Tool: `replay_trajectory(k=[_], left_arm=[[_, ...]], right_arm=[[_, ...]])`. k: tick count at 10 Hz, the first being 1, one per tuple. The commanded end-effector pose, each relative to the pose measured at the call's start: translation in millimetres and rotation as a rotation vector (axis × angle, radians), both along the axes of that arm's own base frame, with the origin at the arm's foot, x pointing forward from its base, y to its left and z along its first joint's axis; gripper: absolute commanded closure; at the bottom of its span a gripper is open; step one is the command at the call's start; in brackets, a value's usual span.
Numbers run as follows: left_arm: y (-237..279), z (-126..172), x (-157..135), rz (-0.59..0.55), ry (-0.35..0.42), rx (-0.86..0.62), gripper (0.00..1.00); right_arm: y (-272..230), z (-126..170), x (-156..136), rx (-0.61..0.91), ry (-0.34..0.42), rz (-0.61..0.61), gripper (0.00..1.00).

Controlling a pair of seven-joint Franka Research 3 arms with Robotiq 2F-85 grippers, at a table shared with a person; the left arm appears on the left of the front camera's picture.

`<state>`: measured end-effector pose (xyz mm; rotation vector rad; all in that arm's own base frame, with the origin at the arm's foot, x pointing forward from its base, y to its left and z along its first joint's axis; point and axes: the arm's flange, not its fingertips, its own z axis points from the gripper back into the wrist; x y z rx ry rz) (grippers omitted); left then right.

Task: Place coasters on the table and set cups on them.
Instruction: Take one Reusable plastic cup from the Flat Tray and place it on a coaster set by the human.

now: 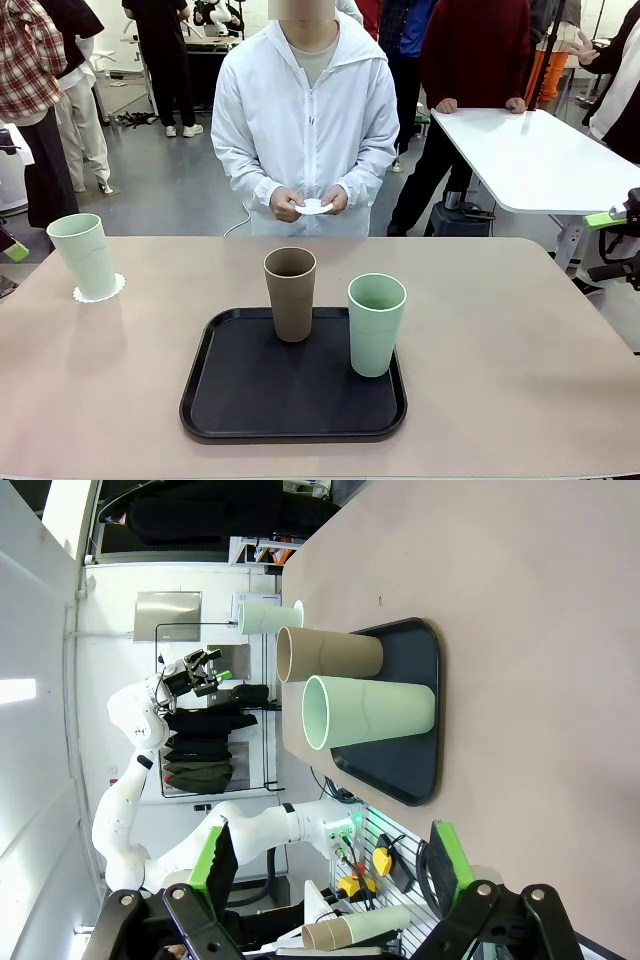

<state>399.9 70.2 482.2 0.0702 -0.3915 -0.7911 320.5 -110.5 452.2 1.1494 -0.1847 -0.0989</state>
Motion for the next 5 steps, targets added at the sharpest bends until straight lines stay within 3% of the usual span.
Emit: replay_trajectory(k=[1,3,4,5], left_arm=[[0,0,0,0.001,0.0,0.0,0.0],[13,15,-21,0.298,0.159,-0.285,0.0],[26,12,-36,0.369,0.281,-0.373,0.0],[34,15,-43,0.387,0.356,-0.447,0.0]], right_arm=[[1,1,0,0.009,-0.007,0.005,0.0],[1,1,0,0.009,-0.007,0.005,0.0],[1,1,0,0.009,-0.007,0.005,0.0],[1,1,0,0.009,-0.007,0.005,0.0]])
